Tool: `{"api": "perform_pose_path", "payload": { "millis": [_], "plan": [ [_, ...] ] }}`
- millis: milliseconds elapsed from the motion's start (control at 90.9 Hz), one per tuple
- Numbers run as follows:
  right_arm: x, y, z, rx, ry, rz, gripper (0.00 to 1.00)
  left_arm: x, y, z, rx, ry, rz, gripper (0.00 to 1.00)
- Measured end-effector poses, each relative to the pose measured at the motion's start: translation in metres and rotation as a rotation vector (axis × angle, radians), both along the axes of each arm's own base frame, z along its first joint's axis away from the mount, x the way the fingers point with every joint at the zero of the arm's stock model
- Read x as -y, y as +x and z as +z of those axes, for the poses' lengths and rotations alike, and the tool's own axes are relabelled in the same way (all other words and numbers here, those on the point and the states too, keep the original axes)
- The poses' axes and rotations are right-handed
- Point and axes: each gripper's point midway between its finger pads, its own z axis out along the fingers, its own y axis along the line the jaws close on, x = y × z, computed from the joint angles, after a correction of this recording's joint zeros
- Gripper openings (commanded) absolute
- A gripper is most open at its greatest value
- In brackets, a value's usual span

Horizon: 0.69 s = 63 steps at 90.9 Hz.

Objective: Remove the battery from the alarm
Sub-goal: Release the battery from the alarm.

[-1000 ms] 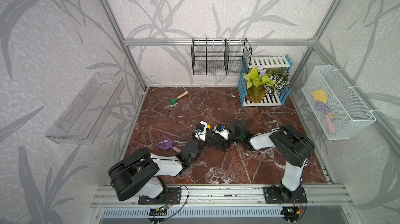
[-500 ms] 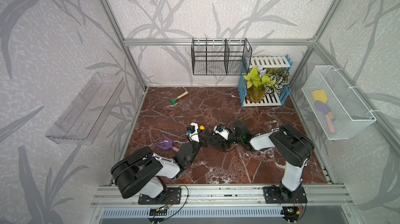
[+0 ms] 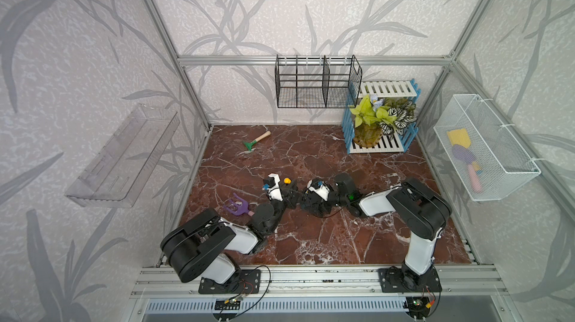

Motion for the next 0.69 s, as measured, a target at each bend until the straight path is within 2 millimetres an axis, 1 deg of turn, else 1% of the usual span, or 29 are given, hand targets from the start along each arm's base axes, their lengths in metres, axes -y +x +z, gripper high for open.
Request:
{"api": "perform_pose_path", "payload": {
  "millis": [110, 198, 297, 451, 550, 693],
  "plan": [
    [0.0, 0.0, 0.0, -0.004, 0.002, 0.0, 0.65, 0.014, -0.002, 0.002, 0.022, 0.093, -0.003, 0.0],
    [0.0, 0.0, 0.0, -0.003, 0.002, -0.001, 0.65, 0.015, -0.001, 0.002, 0.023, 0.107, 0.001, 0.0],
    [0.0, 0.0, 0.0, -0.004, 0.002, 0.0, 0.65, 0.01, 0.004, 0.0, 0.0, 0.069, 0.014, 0.0],
    [0.0, 0.0, 0.0, -0.002, 0.004, -0.001, 0.65, 0.0, 0.018, -0.003, -0.067, -0.025, 0.027, 0.0],
    [-0.001, 0.001, 0.0, -0.005, 0.009, -0.003, 0.65, -0.002, 0.027, -0.004, -0.105, -0.049, 0.02, 0.0],
    [-0.001, 0.001, 0.001, -0.01, 0.014, -0.006, 0.65, -0.006, 0.033, -0.007, -0.146, -0.079, 0.014, 0.0]
  ]
}}
